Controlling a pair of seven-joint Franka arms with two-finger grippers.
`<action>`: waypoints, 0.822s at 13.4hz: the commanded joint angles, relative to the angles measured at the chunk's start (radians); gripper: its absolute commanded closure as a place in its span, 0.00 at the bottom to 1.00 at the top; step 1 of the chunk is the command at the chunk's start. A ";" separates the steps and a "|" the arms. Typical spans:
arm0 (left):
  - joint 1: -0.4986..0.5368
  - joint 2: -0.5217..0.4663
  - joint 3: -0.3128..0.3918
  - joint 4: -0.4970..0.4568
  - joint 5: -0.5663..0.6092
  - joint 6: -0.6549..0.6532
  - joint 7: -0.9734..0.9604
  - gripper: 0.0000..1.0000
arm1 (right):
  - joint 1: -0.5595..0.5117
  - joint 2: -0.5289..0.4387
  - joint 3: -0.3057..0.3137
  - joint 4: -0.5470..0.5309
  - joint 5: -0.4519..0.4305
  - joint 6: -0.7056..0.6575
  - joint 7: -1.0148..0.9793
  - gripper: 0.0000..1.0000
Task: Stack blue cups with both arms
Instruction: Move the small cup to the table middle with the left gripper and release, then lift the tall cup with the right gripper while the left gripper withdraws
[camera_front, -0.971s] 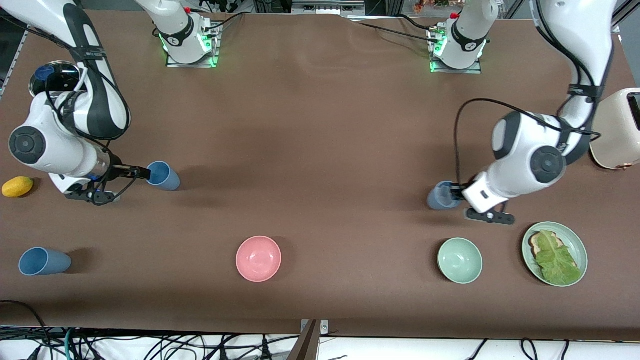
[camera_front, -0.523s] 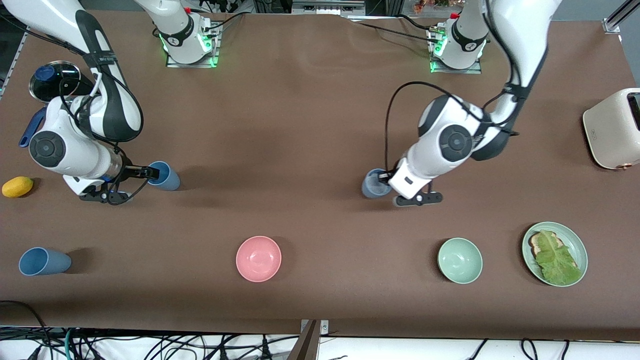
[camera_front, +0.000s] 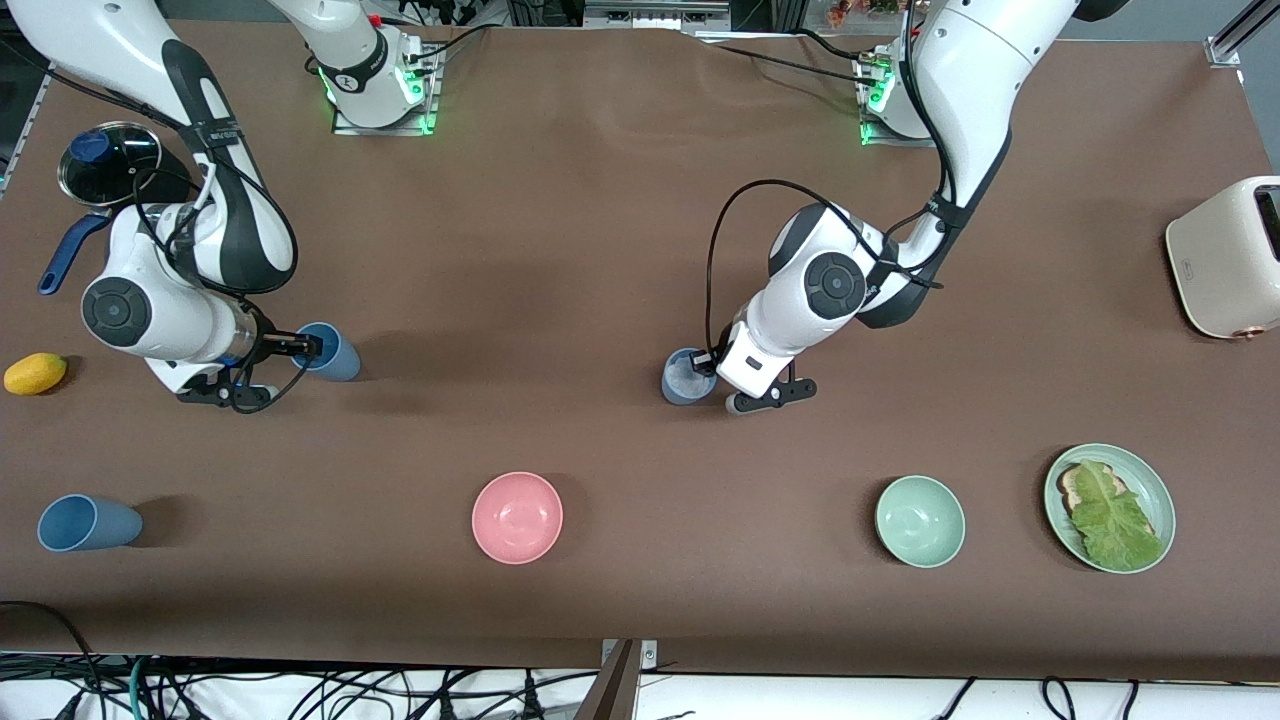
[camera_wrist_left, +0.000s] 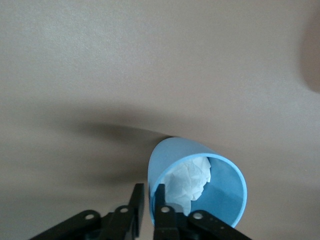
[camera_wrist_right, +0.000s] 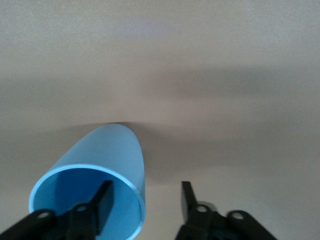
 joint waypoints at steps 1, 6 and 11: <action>-0.011 -0.045 0.003 0.021 -0.031 -0.038 -0.022 0.00 | -0.003 0.001 0.002 -0.009 -0.007 0.003 0.008 1.00; 0.011 -0.180 0.020 0.089 -0.014 -0.321 0.034 0.00 | -0.001 0.001 0.005 0.023 0.026 -0.048 0.007 1.00; 0.127 -0.186 0.021 0.244 0.176 -0.568 0.268 0.00 | 0.068 -0.002 0.009 0.147 0.097 -0.207 0.118 1.00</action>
